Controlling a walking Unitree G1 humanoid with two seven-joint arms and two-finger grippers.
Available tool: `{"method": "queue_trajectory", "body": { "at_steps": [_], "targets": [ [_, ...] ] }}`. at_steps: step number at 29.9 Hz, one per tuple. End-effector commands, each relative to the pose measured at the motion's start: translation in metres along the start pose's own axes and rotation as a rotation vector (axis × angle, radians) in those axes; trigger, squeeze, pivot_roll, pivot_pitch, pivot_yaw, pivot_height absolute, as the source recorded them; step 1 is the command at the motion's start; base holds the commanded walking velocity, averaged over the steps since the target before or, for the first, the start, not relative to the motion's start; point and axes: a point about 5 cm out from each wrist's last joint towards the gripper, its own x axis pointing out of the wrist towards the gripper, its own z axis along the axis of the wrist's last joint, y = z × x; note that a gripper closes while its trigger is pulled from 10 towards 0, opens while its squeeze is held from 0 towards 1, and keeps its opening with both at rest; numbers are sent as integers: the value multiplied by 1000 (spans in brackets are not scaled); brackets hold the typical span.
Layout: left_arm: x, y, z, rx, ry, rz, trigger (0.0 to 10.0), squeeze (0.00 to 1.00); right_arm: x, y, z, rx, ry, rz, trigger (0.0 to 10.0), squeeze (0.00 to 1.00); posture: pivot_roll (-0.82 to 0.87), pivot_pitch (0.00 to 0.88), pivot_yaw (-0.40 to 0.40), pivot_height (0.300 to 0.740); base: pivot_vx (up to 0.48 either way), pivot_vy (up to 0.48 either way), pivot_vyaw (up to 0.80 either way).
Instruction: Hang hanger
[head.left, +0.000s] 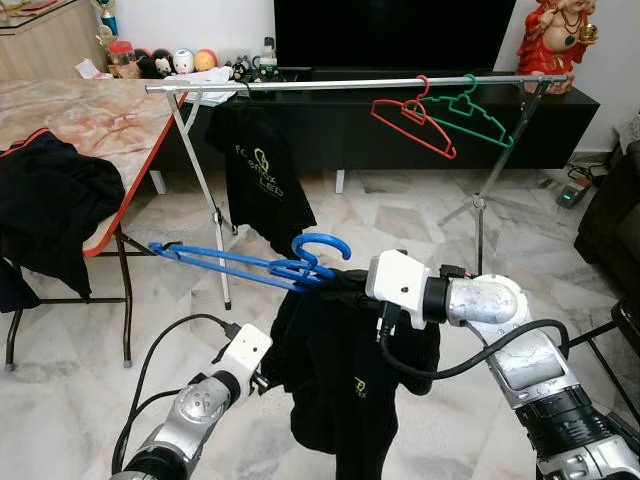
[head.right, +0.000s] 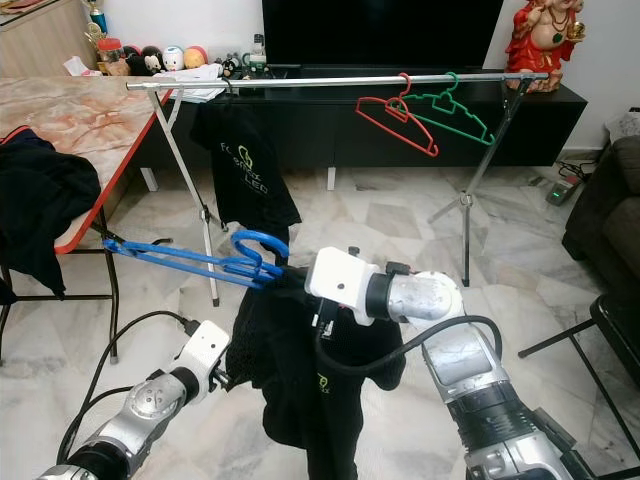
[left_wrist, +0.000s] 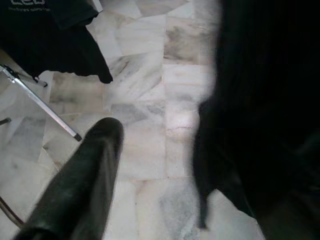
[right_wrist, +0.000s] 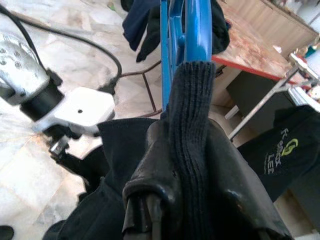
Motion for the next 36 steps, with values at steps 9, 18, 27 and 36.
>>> {"method": "queue_trajectory", "body": {
  "at_steps": [9,18,27,36],
  "targets": [
    [0,-1,-3,-38,2,1,0,0,2,-4,30,-53,-96,-2,0,0,-46,67,16,740,0,0,0],
    [0,0,-2,-43,-3,4,0,0,1,-4,33,-48,-94,-7,0,0,-45,68,15,740,0,0,0],
    [-1,-4,-4,-40,-1,-40,0,0,0,-5,29,-41,-78,-22,0,0,-41,70,15,740,0,0,0],
    [-1,-6,-4,-39,-1,-62,0,0,-3,-7,26,-36,-60,-39,0,0,-40,72,16,740,0,0,0]
  ]
}}
